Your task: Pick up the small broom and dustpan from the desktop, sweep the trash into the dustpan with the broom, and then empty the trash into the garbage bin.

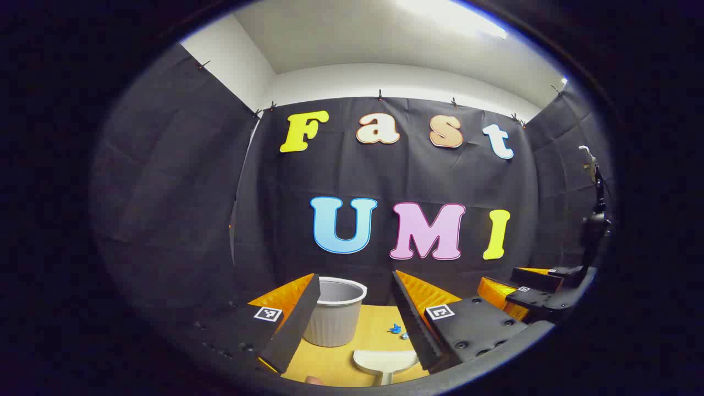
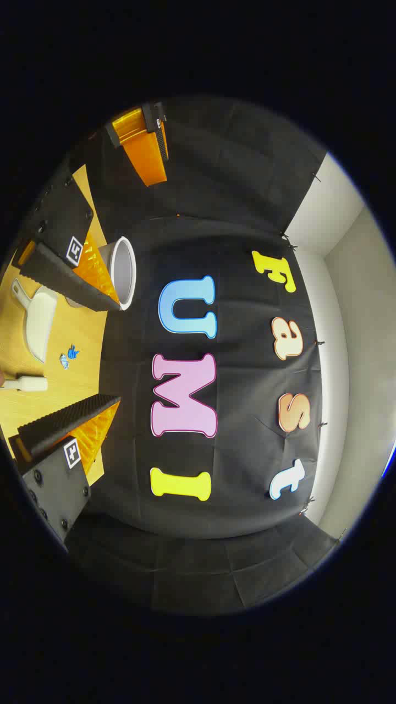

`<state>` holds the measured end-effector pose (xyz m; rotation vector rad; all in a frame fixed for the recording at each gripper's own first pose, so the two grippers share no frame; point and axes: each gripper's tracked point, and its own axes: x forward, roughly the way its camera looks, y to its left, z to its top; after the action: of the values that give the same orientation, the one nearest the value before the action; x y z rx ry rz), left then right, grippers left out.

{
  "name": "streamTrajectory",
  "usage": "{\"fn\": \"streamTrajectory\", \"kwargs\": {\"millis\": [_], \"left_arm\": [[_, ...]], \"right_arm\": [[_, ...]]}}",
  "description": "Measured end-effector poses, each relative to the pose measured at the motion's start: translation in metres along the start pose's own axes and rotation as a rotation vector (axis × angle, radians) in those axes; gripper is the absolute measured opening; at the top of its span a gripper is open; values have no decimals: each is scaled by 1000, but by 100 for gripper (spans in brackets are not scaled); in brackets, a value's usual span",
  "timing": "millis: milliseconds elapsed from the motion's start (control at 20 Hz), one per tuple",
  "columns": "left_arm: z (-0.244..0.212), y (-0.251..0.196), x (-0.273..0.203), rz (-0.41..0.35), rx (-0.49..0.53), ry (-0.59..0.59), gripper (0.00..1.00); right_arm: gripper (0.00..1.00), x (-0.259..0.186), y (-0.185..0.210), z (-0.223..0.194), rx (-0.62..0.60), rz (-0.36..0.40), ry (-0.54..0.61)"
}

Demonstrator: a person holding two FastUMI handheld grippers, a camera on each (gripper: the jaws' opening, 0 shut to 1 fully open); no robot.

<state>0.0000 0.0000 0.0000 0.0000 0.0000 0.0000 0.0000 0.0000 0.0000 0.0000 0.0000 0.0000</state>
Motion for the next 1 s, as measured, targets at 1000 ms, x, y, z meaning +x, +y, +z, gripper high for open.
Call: {"fn": "streamTrajectory", "kwargs": {"millis": [1000], "left_arm": [[-48, 32, -36, 14, -45, 151, 77]], "right_arm": [[97, -17, 42, 6, -34, 48, -9]]}}
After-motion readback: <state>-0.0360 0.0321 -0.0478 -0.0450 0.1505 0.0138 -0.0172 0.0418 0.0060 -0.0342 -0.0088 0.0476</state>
